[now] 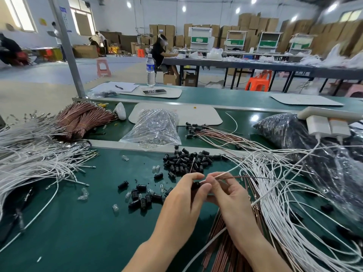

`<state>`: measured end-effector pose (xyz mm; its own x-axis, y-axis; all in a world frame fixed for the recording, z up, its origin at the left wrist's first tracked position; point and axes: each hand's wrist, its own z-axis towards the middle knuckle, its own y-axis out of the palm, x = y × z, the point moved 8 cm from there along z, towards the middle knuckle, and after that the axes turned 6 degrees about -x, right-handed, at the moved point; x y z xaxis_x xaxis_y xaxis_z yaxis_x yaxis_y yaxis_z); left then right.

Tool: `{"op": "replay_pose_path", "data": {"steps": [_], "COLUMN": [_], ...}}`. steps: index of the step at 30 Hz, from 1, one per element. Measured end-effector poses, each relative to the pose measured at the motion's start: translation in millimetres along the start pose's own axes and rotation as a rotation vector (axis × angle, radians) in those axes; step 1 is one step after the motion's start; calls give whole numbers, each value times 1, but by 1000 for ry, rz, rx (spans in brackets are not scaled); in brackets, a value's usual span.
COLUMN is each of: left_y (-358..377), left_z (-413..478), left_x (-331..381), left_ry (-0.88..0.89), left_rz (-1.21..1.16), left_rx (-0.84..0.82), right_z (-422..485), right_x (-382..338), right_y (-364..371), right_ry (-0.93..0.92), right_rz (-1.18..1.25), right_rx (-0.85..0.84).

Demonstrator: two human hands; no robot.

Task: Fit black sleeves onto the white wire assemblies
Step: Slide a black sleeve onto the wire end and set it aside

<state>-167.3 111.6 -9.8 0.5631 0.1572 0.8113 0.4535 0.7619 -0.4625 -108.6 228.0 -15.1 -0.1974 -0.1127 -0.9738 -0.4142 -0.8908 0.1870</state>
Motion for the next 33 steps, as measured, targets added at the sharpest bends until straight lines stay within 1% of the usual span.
{"op": "replay_pose_path", "data": {"steps": [2,5,10,13,15,19,21,24,27,33], "left_y": [-2,2,4,-3,-9,-8,-10,-14,-12,-9], "left_z": [1,2,3,4,3,1,1,1,1,-1], "left_x": [0,1,2,-3,-8,-6,-3,-2,-4,-9], "left_ry": [-6,-3,0,-34,-70,-124,-139,-146,-159,-163], "left_rz": [16,-84,-113,-143,-97,111,187,211,251,241], "left_rx": [20,-3,-27,29,82,80,111,150,127,74], "right_z": [1,2,1,2,3,1,1,1,0,3], "right_x": [1,2,7,11,12,10,10,8,8,16], "right_y": [-3,-6,-11,-8,-5,0,3,6,5,5], "right_ry": [-12,-32,-44,-28,-22,-35,-40,-59,-65,-10], "right_rz": [-33,-75,-34,10,23,27,21,30,37,108], "right_rx": [30,65,112,79,41,-1,-12,-39,-43,-95]}}
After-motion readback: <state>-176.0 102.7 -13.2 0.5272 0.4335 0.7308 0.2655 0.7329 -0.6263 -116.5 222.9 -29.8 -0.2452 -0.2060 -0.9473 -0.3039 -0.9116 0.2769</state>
